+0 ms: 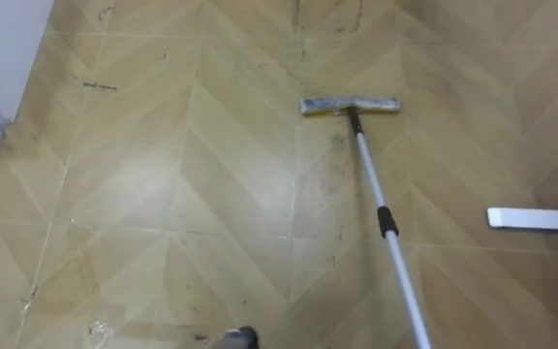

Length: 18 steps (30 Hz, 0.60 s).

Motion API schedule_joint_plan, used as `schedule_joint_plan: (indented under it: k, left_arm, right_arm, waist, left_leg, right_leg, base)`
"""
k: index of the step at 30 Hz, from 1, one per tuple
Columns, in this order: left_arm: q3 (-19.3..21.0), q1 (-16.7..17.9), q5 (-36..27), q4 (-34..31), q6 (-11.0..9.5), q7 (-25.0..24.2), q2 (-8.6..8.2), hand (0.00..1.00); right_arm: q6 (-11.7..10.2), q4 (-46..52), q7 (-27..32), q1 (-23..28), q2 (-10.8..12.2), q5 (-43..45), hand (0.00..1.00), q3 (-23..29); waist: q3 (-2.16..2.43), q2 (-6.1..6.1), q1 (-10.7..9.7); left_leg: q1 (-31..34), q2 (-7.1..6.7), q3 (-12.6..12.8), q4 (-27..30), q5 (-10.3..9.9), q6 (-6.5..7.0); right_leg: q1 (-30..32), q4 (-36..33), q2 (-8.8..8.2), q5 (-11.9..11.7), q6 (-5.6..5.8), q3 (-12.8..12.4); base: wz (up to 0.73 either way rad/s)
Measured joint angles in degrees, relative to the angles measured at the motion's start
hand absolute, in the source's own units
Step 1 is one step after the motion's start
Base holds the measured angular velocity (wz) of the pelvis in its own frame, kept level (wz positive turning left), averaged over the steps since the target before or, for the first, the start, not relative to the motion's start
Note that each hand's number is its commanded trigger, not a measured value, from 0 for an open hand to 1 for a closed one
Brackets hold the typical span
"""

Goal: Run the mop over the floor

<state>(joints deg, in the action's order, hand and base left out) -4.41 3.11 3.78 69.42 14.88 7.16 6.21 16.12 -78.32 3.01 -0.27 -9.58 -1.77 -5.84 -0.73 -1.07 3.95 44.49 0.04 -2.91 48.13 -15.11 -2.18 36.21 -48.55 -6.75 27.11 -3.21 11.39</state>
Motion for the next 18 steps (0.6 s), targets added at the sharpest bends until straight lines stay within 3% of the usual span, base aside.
schedule_joint_plan:
  k: [1, 2, 3, 4, 5, 6, 7, 9, 10, 11, 12, 13, 14, 15, 16, 17, 18]
  left_arm:
    - [-0.40, 0.20, -1.92, 1.02, -0.25, 0.60, 0.02, 0.00]
    - [-1.04, 0.94, -4.48, 1.84, -0.43, 1.47, -0.06, 0.00]
    - [-1.45, 1.50, -5.96, 2.09, -0.69, 1.68, -0.18, 0.00]
    - [-2.35, 2.43, -8.42, 2.04, -1.25, 1.95, -0.21, 0.00]
    - [-2.63, 2.52, -9.73, 1.51, -2.20, 2.16, -0.11, 0.00]
    - [-2.55, 2.48, -10.08, 1.24, -2.86, 2.21, 0.01, 0.00]
    - [-2.57, 2.52, -10.42, 0.84, -4.08, 2.18, 0.13, 0.00]
    - [-2.76, 3.29, -10.18, 0.85, -5.08, 1.74, 0.03, 0.00]
    - [-2.71, 3.74, -9.83, 0.89, -5.39, 0.95, 0.30, 0.00]
    - [-2.56, 3.72, -9.68, 0.82, -5.56, 0.39, 0.94, 0.00]
    - [-2.56, 3.51, -9.63, 0.73, -5.56, -0.02, 1.29, 0.00]
    - [-2.53, 2.93, -9.18, 0.66, -5.26, -0.67, 2.01, 0.00]
    - [-2.54, 2.64, -8.61, 0.81, -4.53, -1.55, 2.84, 0.00]
    - [-2.53, 2.49, -8.49, 0.93, -4.17, -1.84, 3.06, 0.00]
    - [-2.39, 1.61, -8.15, 1.03, -3.58, -2.47, 3.38, 0.00]
    - [-2.39, 0.95, -8.19, 1.08, -3.30, -2.87, 3.28, 0.00]
    - [-2.40, 0.56, -8.32, 1.20, -3.18, -2.86, 3.17, 0.00]
  right_arm:
    - [-0.04, -1.57, 0.22, -2.32, -0.25, 0.11, 1.00, 0.37]
    - [0.69, -2.20, -0.09, -4.31, -0.92, 0.42, 1.00, 0.38]
    - [0.87, -2.22, -0.23, -5.37, -1.43, 0.42, 1.00, 0.42]
    - [0.86, -2.18, -0.71, -8.28, -2.49, -0.01, 1.00, 0.43]
    - [0.60, -2.06, -1.39, -11.97, -3.09, -0.32, 1.00, 0.45]
    - [0.05, -2.24, -1.91, -13.91, -3.24, -0.63, 1.00, 0.35]
    - [-1.32, -2.69, -2.93, -16.95, -3.54, -1.07, 1.00, 0.28]
    - [-2.88, -3.32, -3.89, -19.71, -4.02, -2.82, 1.00, -1.39]
    - [-4.04, -3.57, -4.50, -20.58, -4.47, -4.29, 1.00, -2.19]
    - [-4.68, -3.56, -5.12, -20.78, -5.19, -7.08, 1.00, -2.95]
    - [-4.70, -3.56, -5.41, -20.75, -5.66, -8.33, 1.00, -3.52]
    - [-4.69, -3.53, -5.77, -20.14, -6.59, -10.79, 1.00, -4.28]
    - [-4.67, -3.28, -5.92, -18.17, -7.24, -12.61, 1.00, -4.30]
    - [-4.67, -3.28, -6.12, -16.89, -7.60, -13.05, 1.00, -4.27]
    - [-4.65, -3.41, -6.23, -14.22, -8.23, -13.95, 1.00, -4.11]
    - [-4.40, -4.38, -6.13, -11.87, -8.76, -13.93, 1.00, -4.14]
    - [-4.10, -4.82, -6.00, -10.62, -9.02, -14.01, 1.00, -4.18]
  waist:
    - [-0.36, 0.59, 1.78]
    - [-0.24, 1.11, 3.59]
    - [0.01, 1.13, 4.05]
    - [-0.08, 1.20, 4.25]
    - [-0.74, 2.19, 4.56]
    - [-1.14, 2.82, 4.92]
    - [-2.10, 4.74, 5.97]
    - [-2.22, 5.55, 6.95]
    - [-2.15, 5.12, 7.07]
    - [-1.73, 4.32, 7.07]
    - [-1.56, 3.73, 6.97]
    - [-1.52, 2.60, 6.52]
    - [-1.12, 1.66, 5.90]
    - [-0.81, 1.10, 5.61]
    - [-0.36, 0.31, 5.37]
    - [-0.30, 0.22, 4.57]
    - [-0.23, 0.02, 3.76]
  left_leg:
    - [4.12, 1.30, 1.66, 11.80, 2.60, 0.20]
    - [8.26, 1.48, 2.62, 25.91, 10.02, 0.97]
    - [10.48, 1.31, 3.49, 32.98, 14.36, 0.91]
    - [15.02, 0.91, 5.58, 46.95, 18.20, 0.36]
    - [19.82, 0.56, 8.09, 56.79, 17.54, 0.76]
    - [21.78, 0.46, 9.11, 59.77, 17.05, 1.41]
    - [24.86, 0.63, 10.31, 61.93, 15.31, 2.33]
    - [26.24, 1.52, 10.64, 56.67, 12.38, 2.21]
    - [24.58, 2.40, 10.62, 47.19, 11.20, 2.11]
    - [21.50, 2.31, 10.57, 33.38, 10.41, 1.85]
    - [19.60, 2.28, 10.55, 26.57, 10.27, 1.89]
    - [15.47, 2.45, 10.46, 14.61, 10.22, 1.95]
    - [11.55, 2.40, 10.50, 4.97, 10.15, 2.06]
    - [9.86, 2.43, 10.46, 2.02, 10.08, 2.18]
    - [8.49, 1.43, 10.77, 0.02, 6.13, 5.95]
    - [8.43, -0.20, 10.71, 0.88, 3.73, 7.66]
    - [8.36, -1.34, 10.65, 1.31, 2.78, 8.18]
  right_leg:
    - [1.28, -3.63, -0.01, 1.32, -1.67, -0.31]
    - [1.87, -6.85, 0.36, 2.48, -2.72, -1.24]
    - [1.88, -8.10, 0.52, 2.80, -3.10, -1.65]
    - [2.18, -9.63, 0.59, 3.14, -3.68, -2.30]
    - [2.56, -9.84, 0.47, 2.87, -4.18, -3.53]
    - [2.67, -9.83, 0.06, 2.66, -4.45, -4.44]
    - [2.56, -9.40, -0.58, 2.15, -4.18, -6.70]
    - [1.44, -8.49, -0.93, 1.96, -3.80, -8.26]
    - [0.83, -8.34, -0.90, 2.34, -2.40, -8.04]
    - [0.77, -9.02, -0.64, 3.40, -0.75, -7.71]
    - [0.86, -9.42, -0.58, 4.15, -0.33, -7.05]
    - [0.86, -10.35, -0.47, 5.19, -0.54, -5.71]
    - [0.56, -10.91, -0.46, 6.56, -0.32, -4.30]
    - [0.18, -10.93, -0.50, 7.04, -0.01, -3.47]
    - [-0.48, -11.11, -1.64, 8.02, 0.60, -2.49]
    - [-1.09, -11.48, -2.96, 8.48, 1.65, -2.41]
    - [-1.03, -13.23, -3.66, 8.18, 2.21, -2.81]
  base:
    - [-0.58]
    - [-0.67]
    - [-0.49]
    - [-0.19]
    - [-0.16]
    - [-0.23]
    - [-0.24]
    - [-0.12]
    - [0.14]
    - [0.24]
    - [0.37]
    - [0.44]
    - [0.43]
    - [0.43]
    - [0.47]
    - [0.57]
    - [0.75]
